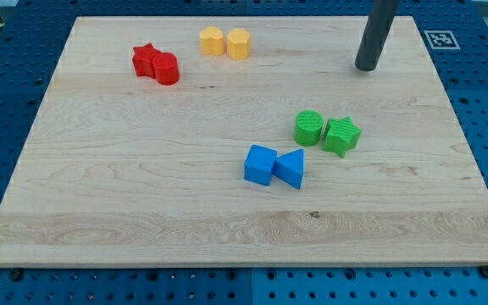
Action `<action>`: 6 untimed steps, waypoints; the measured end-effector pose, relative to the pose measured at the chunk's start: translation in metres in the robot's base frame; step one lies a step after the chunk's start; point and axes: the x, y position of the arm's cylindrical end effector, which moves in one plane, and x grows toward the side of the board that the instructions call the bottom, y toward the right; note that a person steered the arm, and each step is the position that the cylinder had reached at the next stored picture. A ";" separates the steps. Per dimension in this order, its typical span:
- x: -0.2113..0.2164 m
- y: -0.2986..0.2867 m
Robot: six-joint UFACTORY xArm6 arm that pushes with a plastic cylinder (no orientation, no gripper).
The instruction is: Move the arm close to the green circle
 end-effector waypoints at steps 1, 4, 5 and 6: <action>0.000 0.000; 0.016 -0.002; 0.047 -0.038; 0.071 -0.093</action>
